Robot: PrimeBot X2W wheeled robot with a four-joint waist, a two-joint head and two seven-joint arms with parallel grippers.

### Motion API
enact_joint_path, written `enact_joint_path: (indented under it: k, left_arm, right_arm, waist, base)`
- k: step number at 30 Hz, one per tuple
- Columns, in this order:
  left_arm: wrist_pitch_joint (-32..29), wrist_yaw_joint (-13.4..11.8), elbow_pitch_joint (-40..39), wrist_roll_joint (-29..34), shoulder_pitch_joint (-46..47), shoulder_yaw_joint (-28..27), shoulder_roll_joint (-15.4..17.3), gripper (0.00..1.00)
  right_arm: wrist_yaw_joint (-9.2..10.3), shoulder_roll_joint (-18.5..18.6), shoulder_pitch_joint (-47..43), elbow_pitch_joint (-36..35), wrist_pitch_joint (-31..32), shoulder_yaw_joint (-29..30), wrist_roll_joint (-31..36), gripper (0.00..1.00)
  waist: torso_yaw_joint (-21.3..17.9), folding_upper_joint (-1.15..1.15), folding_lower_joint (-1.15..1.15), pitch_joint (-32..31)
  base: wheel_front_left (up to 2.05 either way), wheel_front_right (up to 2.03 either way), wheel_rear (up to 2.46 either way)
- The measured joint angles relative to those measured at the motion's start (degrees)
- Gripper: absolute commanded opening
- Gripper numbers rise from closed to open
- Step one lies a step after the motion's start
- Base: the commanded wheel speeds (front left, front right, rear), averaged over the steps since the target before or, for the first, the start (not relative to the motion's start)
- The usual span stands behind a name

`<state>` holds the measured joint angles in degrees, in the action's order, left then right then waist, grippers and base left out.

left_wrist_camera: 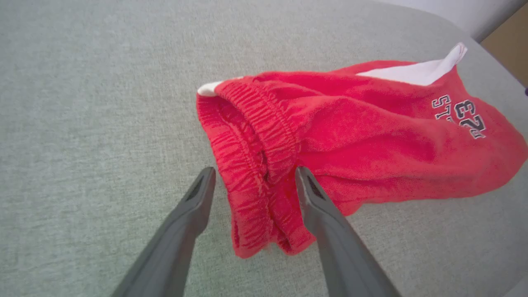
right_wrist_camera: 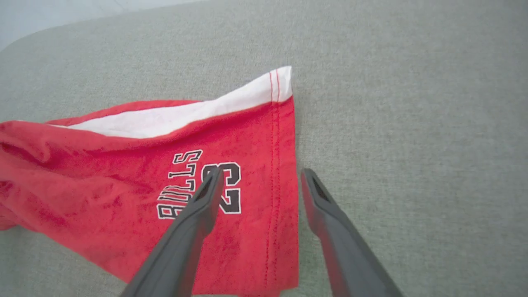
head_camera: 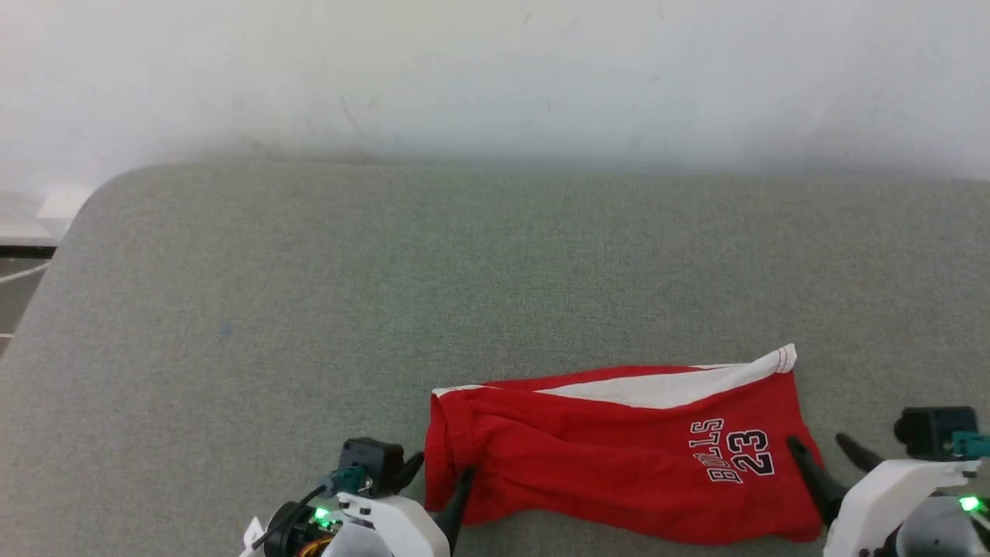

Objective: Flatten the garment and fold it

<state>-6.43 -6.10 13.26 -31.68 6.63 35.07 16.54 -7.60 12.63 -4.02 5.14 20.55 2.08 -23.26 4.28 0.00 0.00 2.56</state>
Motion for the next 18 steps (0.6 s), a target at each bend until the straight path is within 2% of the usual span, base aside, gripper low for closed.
enact_joint_path:
  k: [4,10,12,18]
  left_arm:
    - [4.19,-0.36,-3.72,0.2,-1.78,-1.44,1.4,1.0]
    - [15.36,-4.82,-9.03,3.58,-3.01,-6.14,3.02,1.0]
    - [18.93,-5.64,-9.88,4.65,-3.05,-7.71,3.19,1.0]
    - [21.09,-8.14,-14.55,10.79,-4.1,-13.45,1.43,1.0]
  right_arm:
    - [0.0,1.58,-0.12,-3.3,-1.15,0.96,1.81,1.0]
    - [0.0,3.38,-0.74,-8.1,-4.07,1.26,4.91,1.0]
    - [-0.01,3.48,-1.09,-8.35,-4.21,1.27,5.68,1.0]
    - [0.0,2.59,-2.72,-6.86,-3.18,2.04,7.28,1.0]
  waist:
    - [0.51,0.0,0.0,-2.05]
    - [1.64,0.0,-0.01,-3.97]
    - [1.96,0.0,0.0,-4.17]
    - [2.77,0.0,0.0,-4.14]
  base:
    - [0.0,0.0,0.0]
    - [0.0,0.0,0.0]
    - [0.0,0.0,0.0]
    - [0.0,0.0,0.0]
